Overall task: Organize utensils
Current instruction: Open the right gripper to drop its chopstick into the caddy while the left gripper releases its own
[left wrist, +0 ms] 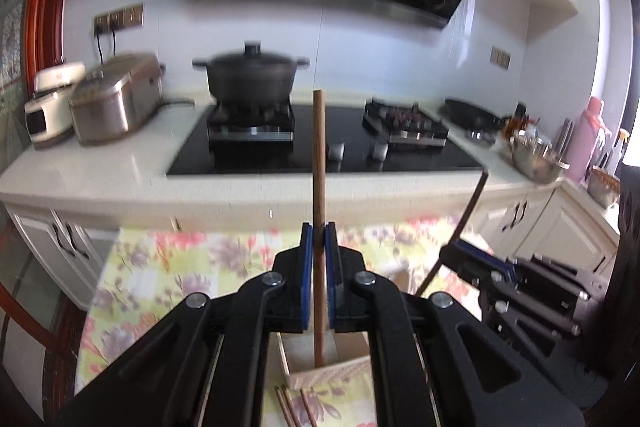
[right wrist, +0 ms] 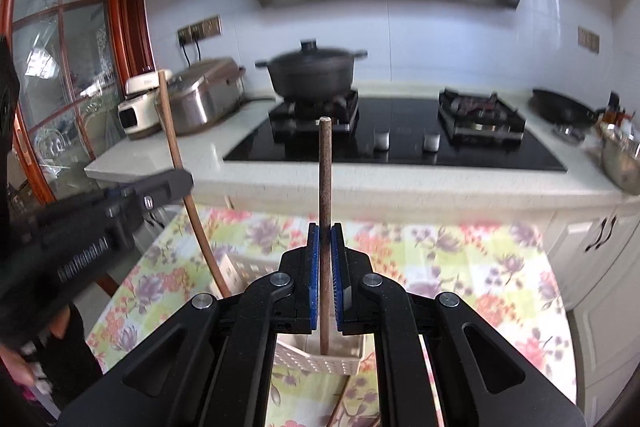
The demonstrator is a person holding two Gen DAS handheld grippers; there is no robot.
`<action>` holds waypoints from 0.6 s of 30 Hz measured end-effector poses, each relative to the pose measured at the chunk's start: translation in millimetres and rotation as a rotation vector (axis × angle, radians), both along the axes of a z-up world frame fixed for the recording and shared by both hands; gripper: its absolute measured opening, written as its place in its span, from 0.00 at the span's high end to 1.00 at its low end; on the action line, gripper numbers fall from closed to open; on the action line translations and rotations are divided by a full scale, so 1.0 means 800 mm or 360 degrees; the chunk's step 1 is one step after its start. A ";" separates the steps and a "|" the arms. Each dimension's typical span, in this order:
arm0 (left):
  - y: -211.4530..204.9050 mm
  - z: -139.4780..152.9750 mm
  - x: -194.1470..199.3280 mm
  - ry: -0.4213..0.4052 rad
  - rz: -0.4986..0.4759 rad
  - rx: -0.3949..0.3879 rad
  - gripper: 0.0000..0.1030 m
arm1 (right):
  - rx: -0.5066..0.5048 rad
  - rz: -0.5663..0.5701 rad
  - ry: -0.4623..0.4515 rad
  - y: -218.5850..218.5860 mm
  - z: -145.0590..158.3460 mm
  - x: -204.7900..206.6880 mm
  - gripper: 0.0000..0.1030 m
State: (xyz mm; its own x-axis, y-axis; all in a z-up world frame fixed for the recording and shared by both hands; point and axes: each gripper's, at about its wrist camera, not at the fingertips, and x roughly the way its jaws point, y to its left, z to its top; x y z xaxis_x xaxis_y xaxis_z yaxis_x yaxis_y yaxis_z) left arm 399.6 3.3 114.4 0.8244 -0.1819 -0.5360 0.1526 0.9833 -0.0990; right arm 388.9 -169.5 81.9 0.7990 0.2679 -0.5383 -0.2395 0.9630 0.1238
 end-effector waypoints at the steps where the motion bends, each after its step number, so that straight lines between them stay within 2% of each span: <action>1: 0.001 -0.011 0.004 0.0024 0.0004 0.0003 0.94 | 0.0006 -0.0008 0.0027 0.001 -0.009 0.006 0.92; 5: 0.006 -0.051 0.018 0.0097 0.0031 0.0028 0.94 | -0.0004 -0.0025 0.0082 0.001 -0.033 0.023 0.91; 7: 0.009 -0.061 0.020 0.0093 0.0048 0.0057 0.93 | 0.0004 -0.0031 0.0102 0.000 -0.041 0.031 0.88; 8: 0.011 -0.064 0.020 0.0086 0.0057 0.0066 0.91 | 0.0013 -0.0035 0.0108 -0.002 -0.043 0.033 0.84; 9: 0.014 -0.066 0.019 0.0079 0.0073 0.0078 0.83 | 0.0030 -0.0045 0.0108 -0.006 -0.044 0.034 0.74; 10: 0.017 -0.065 0.017 0.0068 0.0084 0.0082 0.78 | 0.0051 -0.0049 0.0101 -0.010 -0.044 0.033 0.68; 11: 0.022 -0.065 0.013 0.0047 0.0101 0.0082 0.66 | 0.0063 -0.0052 0.0095 -0.014 -0.043 0.032 0.63; 12: 0.027 -0.064 0.008 0.0021 0.0127 0.0081 0.55 | 0.0071 -0.0060 0.0088 -0.018 -0.042 0.029 0.62; 13: 0.032 -0.062 0.004 0.0000 0.0150 0.0079 0.51 | 0.0073 -0.0067 0.0079 -0.024 -0.042 0.026 0.62; 16: 0.052 -0.063 -0.016 -0.0066 0.0252 0.0074 0.30 | 0.0075 -0.0100 0.0057 -0.043 -0.046 0.011 0.62; 18: 0.063 -0.066 -0.034 -0.0121 0.0334 0.0075 0.12 | 0.0079 -0.0122 0.0063 -0.057 -0.057 -0.005 0.62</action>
State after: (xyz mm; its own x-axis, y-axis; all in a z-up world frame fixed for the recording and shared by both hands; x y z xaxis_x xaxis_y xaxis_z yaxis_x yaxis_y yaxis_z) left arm 372.1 54.0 61.7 0.8800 0.0217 -0.4745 -0.0507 0.9975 -0.0483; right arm 384.9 -214.8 36.0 0.7967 0.2340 -0.5573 -0.1596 0.9707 0.1795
